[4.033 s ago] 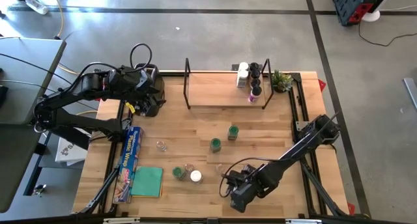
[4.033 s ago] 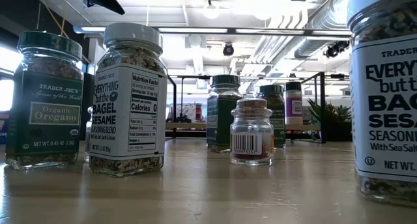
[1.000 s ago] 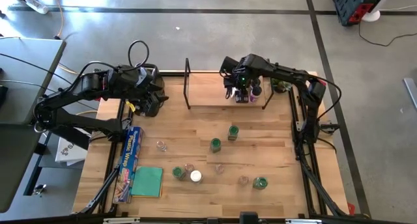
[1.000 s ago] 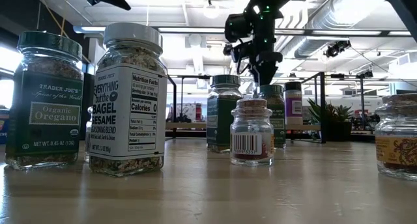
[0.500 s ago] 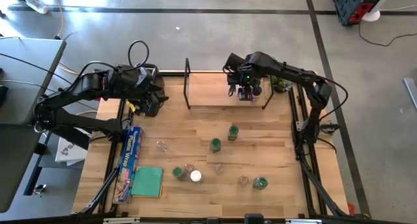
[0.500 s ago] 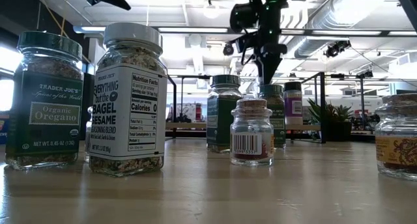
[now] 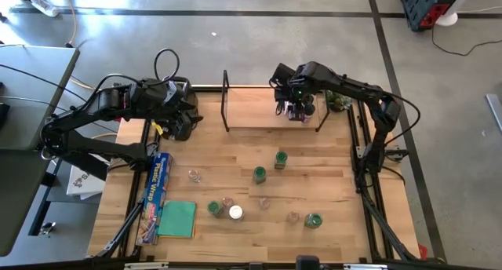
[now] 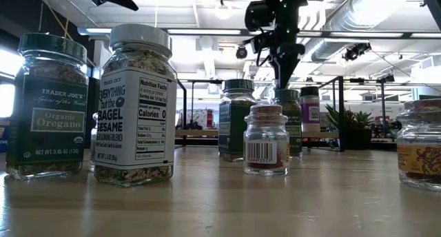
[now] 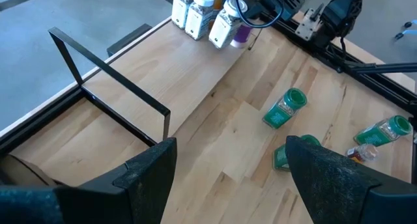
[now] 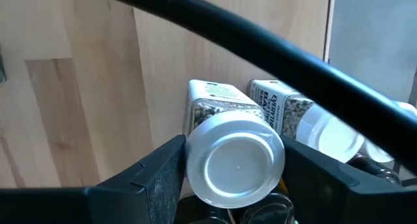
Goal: Shelf spices
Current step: Put the right white spice bottle on the shelf and align with the other white spice bottles
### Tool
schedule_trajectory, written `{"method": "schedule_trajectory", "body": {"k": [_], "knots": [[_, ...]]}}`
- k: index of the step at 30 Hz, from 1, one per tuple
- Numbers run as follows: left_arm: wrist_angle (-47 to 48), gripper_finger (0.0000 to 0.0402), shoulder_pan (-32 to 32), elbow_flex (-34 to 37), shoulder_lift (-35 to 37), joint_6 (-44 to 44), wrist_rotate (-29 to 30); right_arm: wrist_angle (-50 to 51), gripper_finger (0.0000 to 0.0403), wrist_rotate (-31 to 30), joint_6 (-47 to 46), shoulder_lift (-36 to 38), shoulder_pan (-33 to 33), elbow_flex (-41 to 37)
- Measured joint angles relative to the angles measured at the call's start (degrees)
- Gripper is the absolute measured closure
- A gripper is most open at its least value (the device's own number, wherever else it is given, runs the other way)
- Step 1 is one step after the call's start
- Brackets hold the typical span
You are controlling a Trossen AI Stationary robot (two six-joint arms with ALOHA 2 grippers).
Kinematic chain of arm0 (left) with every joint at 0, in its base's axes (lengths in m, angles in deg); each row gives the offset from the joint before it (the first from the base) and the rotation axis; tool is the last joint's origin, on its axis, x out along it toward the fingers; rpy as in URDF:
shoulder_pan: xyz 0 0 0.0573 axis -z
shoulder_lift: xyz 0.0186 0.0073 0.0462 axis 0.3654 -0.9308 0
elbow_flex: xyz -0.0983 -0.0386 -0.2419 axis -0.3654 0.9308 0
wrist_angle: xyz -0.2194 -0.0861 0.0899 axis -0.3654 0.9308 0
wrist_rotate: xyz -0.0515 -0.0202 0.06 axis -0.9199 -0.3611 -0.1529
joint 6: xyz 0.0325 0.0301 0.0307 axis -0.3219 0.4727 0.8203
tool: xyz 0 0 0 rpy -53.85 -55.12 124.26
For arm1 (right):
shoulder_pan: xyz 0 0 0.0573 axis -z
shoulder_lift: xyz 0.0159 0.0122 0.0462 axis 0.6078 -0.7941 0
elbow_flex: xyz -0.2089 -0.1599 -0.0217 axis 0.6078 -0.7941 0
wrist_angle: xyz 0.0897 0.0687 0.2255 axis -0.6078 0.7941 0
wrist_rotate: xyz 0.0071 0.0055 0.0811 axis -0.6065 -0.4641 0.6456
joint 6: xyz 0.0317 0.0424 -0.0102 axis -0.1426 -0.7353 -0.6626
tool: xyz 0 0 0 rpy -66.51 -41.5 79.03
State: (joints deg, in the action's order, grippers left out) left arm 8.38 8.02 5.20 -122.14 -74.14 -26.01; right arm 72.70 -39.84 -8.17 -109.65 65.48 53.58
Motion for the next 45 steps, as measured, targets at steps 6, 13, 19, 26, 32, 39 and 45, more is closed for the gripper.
{"method": "schedule_trajectory", "body": {"k": [6, 13, 19, 26, 32, 39, 45], "knots": [[0.0, 0.0119, 0.0, 0.0, 0.0, 0.0, 0.0, -0.4, 0.0171, 0.3, -1.0, 0.0, 1.1, 0.0], [0.0, 0.0119, 0.0, 0.0, 0.0, 0.0, 0.2, -0.4, 0.0165, 2.0, -1.0, 0.0, 2.9, 0.0], [-0.1, 0.0119, 0.0, 0.0, 0.0, 0.1, 0.2, -0.6, 0.0148, 2.0, -0.9, 0.0, 3.5, 0.0], [-1.4, 0.0119, 0.0, 0.0, 0.0, 0.7, 0.2, -1.0, 0.0147, 1.5, -3.3, 1.1, 2.5, 0.0], [-1.5, 0.0119, 0.0, 0.0, 0.0, 0.7, 0.2, -1.0, 0.018, 4.9, -10.5, 4.7, 2.6, 0.1], [-1.6, 0.0119, 0.0, 0.0, 0.0, 0.6, 0.1, -0.8, 0.0314, 10.5, -28.4, 2.5, 5.9, -1.5], [-1.8, 0.0119, 0.0, 0.0, 0.0, 0.9, -0.1, -2.6, 0.0391, 9.0, -31.9, 1.9, 5.8, -2.7]]}}
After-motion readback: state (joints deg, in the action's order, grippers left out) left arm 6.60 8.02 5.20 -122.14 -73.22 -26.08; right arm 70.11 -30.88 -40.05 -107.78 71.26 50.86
